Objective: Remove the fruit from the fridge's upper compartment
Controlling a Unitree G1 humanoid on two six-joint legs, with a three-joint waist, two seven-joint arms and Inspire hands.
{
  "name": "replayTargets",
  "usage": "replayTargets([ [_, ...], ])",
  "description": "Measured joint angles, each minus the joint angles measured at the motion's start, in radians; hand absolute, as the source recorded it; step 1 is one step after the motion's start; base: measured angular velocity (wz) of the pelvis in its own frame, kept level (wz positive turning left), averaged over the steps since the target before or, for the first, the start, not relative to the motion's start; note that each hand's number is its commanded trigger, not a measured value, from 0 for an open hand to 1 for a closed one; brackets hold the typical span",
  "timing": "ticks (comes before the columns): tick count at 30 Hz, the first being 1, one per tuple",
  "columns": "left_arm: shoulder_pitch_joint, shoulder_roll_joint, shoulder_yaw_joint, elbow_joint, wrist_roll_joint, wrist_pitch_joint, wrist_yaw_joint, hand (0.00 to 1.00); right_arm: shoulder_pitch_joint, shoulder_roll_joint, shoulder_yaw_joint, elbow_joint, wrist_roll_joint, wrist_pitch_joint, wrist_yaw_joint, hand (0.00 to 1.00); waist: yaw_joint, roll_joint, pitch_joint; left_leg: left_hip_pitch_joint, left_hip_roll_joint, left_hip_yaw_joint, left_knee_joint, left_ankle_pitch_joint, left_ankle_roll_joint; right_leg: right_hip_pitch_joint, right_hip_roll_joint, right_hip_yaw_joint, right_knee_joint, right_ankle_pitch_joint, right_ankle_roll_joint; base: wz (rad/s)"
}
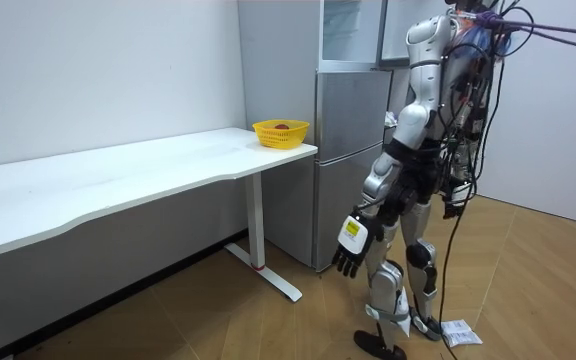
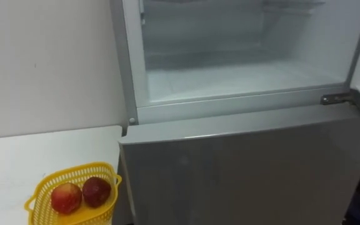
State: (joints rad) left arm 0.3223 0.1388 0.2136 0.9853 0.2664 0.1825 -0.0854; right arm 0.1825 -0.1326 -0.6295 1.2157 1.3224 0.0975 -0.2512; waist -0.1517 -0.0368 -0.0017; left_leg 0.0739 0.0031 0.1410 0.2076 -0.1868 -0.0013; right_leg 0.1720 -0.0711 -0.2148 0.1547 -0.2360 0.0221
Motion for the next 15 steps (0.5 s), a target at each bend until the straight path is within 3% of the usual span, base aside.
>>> replayTargets([
  [9, 0.003, 0.011, 0.048, -0.048, 0.001, -0.011, 0.014, 0.00, -0.084, -0.045, -0.140, -0.132, 0.160, -0.073, -0.089, 0.00, -0.012, -0.019, -0.0040, -0.011, 0.000, 0.009, -0.003, 0.000, 0.000, -0.017, 0.000, 0.009, 0.005, 0.000, 0.001, -0.02],
  [15, -0.003, 0.007, 0.060, -0.078, 0.010, -0.024, 0.015, 0.00, -0.089, -0.055, -0.150, -0.499, 0.154, -0.122, -0.215, 0.00, -0.013, -0.020, -0.0038, -0.023, 0.002, 0.021, -0.004, 0.000, 0.000, -0.039, 0.000, 0.019, 0.016, 0.000, 0.000, -0.05],
])
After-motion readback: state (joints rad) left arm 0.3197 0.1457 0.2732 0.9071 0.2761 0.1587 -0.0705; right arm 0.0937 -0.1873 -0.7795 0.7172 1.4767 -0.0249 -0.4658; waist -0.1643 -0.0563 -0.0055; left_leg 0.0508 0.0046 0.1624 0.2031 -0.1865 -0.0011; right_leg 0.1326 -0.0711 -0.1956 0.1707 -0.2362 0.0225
